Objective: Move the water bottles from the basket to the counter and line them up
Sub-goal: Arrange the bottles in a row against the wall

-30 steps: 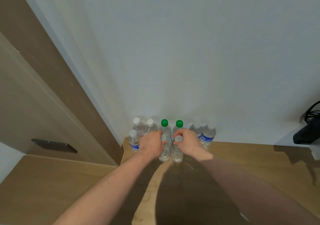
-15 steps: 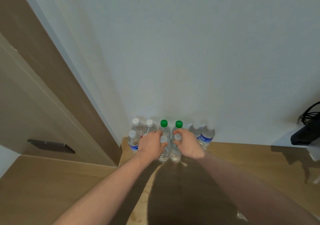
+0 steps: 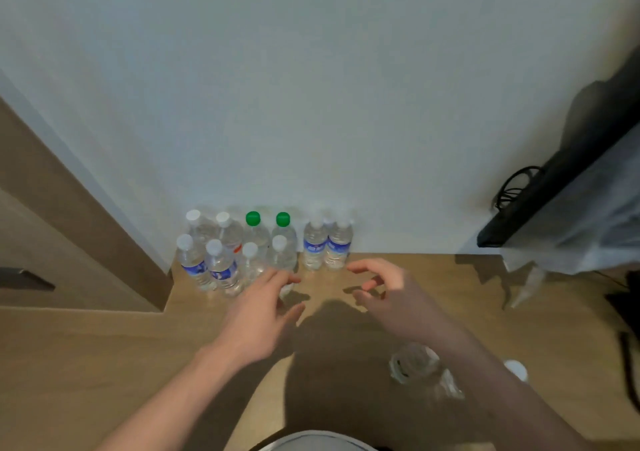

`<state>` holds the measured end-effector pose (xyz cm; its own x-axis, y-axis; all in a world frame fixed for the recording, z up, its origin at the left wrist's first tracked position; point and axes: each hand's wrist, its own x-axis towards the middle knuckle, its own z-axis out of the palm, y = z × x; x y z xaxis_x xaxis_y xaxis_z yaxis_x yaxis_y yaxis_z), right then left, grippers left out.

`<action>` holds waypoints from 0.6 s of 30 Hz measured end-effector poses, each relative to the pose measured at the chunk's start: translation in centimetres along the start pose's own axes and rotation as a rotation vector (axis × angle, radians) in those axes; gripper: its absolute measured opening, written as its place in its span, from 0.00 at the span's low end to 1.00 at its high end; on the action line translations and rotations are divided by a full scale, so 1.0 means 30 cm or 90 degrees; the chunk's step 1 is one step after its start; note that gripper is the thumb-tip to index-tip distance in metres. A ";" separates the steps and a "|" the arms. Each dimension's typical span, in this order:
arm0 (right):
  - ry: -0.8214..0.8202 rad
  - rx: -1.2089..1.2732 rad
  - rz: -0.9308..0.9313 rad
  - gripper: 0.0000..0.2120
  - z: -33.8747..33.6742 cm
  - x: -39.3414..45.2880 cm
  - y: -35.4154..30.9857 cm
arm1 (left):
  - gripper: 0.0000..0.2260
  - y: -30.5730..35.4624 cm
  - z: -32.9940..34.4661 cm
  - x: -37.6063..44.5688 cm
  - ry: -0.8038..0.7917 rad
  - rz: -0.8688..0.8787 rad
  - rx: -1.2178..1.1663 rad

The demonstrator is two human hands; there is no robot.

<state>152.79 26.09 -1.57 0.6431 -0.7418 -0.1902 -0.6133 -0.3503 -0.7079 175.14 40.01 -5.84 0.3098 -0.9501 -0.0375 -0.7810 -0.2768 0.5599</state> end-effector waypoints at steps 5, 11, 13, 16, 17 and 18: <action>-0.003 -0.090 0.094 0.20 -0.216 -0.223 0.205 | 0.16 0.262 0.191 -0.021 -0.089 0.104 -0.018; -0.017 -0.137 0.185 0.23 -0.335 -0.364 0.456 | 0.21 0.481 0.392 0.003 -0.169 0.155 0.024; -0.041 -0.159 0.200 0.25 -0.340 -0.390 0.536 | 0.23 0.531 0.450 0.008 -0.199 0.158 0.046; -0.070 -0.179 0.231 0.26 -0.336 -0.417 0.640 | 0.22 0.586 0.529 0.006 -0.221 0.137 0.064; -0.075 -0.185 0.237 0.26 -0.333 -0.421 0.667 | 0.22 0.598 0.554 0.004 -0.221 0.131 0.074; -0.075 -0.187 0.237 0.24 -0.327 -0.425 0.691 | 0.20 0.610 0.576 0.002 -0.215 0.128 0.088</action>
<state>127.35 22.68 -7.14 0.3930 -0.7838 -0.4808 -0.9039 -0.2333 -0.3584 151.51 32.39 -9.91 -0.0332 -0.9746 -0.2217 -0.8805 -0.0765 0.4678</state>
